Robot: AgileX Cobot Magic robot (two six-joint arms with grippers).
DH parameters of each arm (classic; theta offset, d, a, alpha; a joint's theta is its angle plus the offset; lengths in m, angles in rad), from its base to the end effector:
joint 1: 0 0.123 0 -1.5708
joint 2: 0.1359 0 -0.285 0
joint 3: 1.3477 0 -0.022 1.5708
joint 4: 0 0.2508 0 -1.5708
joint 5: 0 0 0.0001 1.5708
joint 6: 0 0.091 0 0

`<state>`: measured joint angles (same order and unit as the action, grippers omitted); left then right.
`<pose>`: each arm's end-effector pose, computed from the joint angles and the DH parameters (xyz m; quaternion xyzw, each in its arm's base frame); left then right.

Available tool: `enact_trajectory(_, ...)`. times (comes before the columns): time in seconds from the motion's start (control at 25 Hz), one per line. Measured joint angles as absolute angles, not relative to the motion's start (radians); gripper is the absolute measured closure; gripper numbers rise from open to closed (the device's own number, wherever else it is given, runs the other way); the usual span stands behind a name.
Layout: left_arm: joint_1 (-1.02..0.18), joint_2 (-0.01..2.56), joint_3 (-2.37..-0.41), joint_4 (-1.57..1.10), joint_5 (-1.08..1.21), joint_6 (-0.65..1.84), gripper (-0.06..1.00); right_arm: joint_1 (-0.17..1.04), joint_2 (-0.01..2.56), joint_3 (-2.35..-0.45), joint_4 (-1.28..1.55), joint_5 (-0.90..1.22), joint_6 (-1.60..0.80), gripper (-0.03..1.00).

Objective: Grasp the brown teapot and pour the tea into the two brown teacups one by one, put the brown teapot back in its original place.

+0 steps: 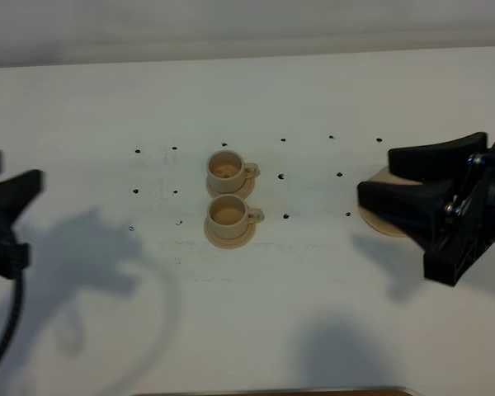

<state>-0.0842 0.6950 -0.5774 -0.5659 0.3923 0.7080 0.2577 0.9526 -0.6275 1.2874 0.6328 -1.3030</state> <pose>0.1402 -0.0306 0.3159 0.1647 0.8051 -0.0586 0.5668 0.1652 0.0970 0.3058 -0.2920 0.7682 0.2958 0.4870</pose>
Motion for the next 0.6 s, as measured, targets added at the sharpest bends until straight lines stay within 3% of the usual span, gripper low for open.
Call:
enact_trajectory(0.24, 0.002, 0.591, -0.573, -0.349, 0.479, 0.411, 0.46, 0.238, 0.953, -0.628, 1.239, 0.633, -1.263, 0.5)
enact_trajectory(0.6, 0.01, 0.398, -0.516, 0.07, 0.651, -0.053, 0.46, 0.238, 0.953, -0.642, 1.161, 0.634, -1.19, 0.51)
